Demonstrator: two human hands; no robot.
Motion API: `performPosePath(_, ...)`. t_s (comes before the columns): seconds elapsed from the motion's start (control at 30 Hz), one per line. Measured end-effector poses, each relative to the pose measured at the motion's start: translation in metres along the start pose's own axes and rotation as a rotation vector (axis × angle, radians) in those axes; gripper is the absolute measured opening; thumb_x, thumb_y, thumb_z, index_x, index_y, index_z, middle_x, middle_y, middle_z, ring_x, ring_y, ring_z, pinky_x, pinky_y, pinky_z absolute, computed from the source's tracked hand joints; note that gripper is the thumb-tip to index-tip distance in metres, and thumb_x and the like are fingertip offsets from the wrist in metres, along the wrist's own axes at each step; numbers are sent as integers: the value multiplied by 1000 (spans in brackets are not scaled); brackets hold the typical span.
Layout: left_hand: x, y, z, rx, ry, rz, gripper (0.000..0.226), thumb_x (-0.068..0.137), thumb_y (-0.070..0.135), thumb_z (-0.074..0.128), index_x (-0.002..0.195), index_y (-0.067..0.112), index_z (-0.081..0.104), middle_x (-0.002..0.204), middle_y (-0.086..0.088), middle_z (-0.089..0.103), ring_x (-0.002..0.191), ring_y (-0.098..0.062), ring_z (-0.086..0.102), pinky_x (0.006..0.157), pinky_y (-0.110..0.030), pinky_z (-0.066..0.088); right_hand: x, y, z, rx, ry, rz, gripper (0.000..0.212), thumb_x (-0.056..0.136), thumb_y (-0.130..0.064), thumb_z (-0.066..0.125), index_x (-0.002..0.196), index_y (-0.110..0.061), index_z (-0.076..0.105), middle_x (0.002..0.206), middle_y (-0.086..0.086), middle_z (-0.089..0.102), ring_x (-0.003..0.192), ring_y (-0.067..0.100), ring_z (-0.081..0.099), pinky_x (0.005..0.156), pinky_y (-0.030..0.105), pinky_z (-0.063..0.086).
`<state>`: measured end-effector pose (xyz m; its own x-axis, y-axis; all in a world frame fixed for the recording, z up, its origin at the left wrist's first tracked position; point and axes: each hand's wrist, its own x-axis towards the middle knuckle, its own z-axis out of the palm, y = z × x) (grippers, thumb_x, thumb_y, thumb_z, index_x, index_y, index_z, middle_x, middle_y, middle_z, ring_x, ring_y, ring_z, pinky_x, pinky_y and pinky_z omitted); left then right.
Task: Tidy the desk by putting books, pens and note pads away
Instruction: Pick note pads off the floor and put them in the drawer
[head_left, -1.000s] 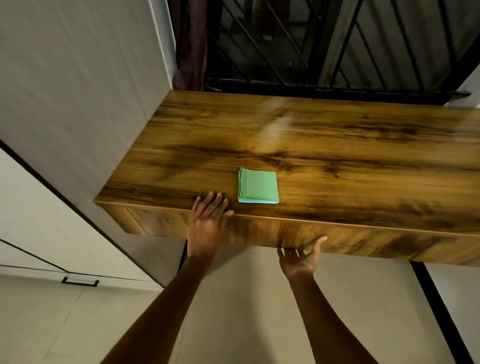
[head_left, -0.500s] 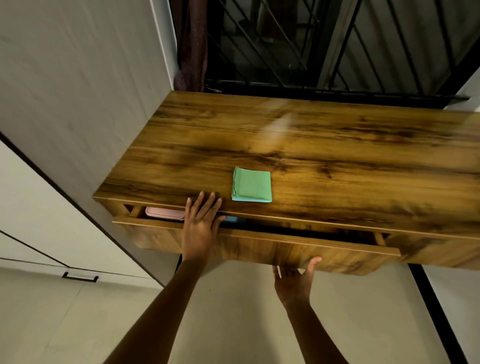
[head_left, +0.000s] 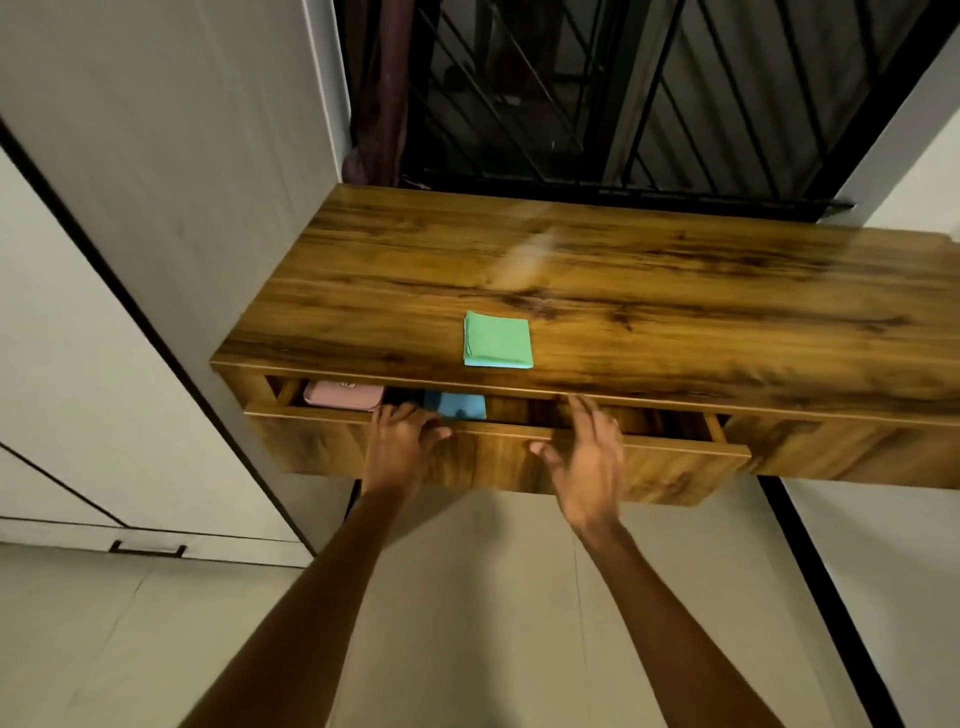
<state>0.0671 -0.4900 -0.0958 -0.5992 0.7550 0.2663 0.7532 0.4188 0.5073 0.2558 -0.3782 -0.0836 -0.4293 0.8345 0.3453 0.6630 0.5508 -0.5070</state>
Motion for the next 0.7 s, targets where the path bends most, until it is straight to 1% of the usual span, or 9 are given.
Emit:
performPosePath(0.07, -2, 3, -7, -19, -58, -31, 26, 90, 28, 59, 110, 15, 68, 115, -6, 64, 111, -25, 51, 98, -36, 34, 5, -10, 1, -138, -270, -106, 64, 92, -38, 56, 147, -17, 32, 150, 4, 37, 140, 23, 30, 120, 39, 15)
performPosePath(0.13, -7, 4, -11, -28, -99, -52, 25, 90, 26, 59, 111, 16, 69, 117, -6, 64, 111, -24, 51, 101, -35, 34, 3, -13, 0, -295, -428, -168, 53, 98, -33, 43, 148, -21, 28, 150, 2, 38, 140, 21, 30, 119, 34, 11)
performPosePath(0.17, -9, 5, -12, -20, -119, -56, 25, 91, 26, 58, 112, 17, 68, 118, -6, 64, 112, -23, 52, 103, -35, 36, 1, -14, -3, -342, -454, -176, 50, 99, -27, 42, 147, -22, 30, 149, 3, 40, 139, 22, 32, 118, 32, 13)
performPosePath(0.23, -15, 5, -17, 4, -167, -69, 25, 91, 27, 58, 112, 18, 68, 119, -6, 65, 113, -23, 55, 104, -37, 39, -7, -18, -9, -334, -448, -145, 48, 97, -16, 47, 143, -22, 38, 143, 5, 47, 134, 24, 40, 114, 32, 26)
performPosePath(0.3, -20, 9, -24, 2, -220, -114, 25, 90, 27, 59, 112, 18, 69, 121, -7, 65, 114, -24, 57, 103, -36, 42, -11, -24, -14, -239, -467, -30, 40, 96, -16, 51, 135, -21, 51, 132, 10, 57, 121, 28, 52, 104, 34, 41)
performPosePath(0.33, -21, 10, -27, -8, -243, -133, 25, 89, 27, 61, 111, 16, 69, 122, -7, 64, 115, -24, 57, 102, -35, 43, -11, -27, -17, -201, -480, 17, 36, 95, -17, 53, 130, -20, 57, 126, 12, 60, 116, 29, 56, 100, 35, 46)
performPosePath(0.4, -25, 12, -31, -36, -281, -151, 25, 87, 25, 65, 109, 14, 70, 122, -7, 65, 116, -24, 58, 102, -36, 45, -9, -31, -20, -187, -520, 49, 33, 91, -18, 60, 123, -18, 62, 123, 11, 62, 114, 27, 57, 97, 35, 47)
performPosePath(0.53, -35, 14, -39, -54, -332, -152, 25, 83, 23, 69, 105, 11, 71, 120, -8, 65, 115, -24, 58, 102, -38, 45, -9, -36, -30, -200, -617, 51, 36, 81, -16, 73, 116, -17, 68, 120, 6, 66, 115, 24, 57, 96, 35, 46)
performPosePath(0.7, -49, 12, -45, -60, -418, -160, 26, 79, 22, 74, 102, 9, 71, 121, -8, 64, 116, -23, 56, 102, -36, 46, -25, -37, -42, -203, -680, 52, 34, 76, -16, 76, 109, -16, 70, 115, 3, 66, 109, 22, 59, 91, 34, 48)
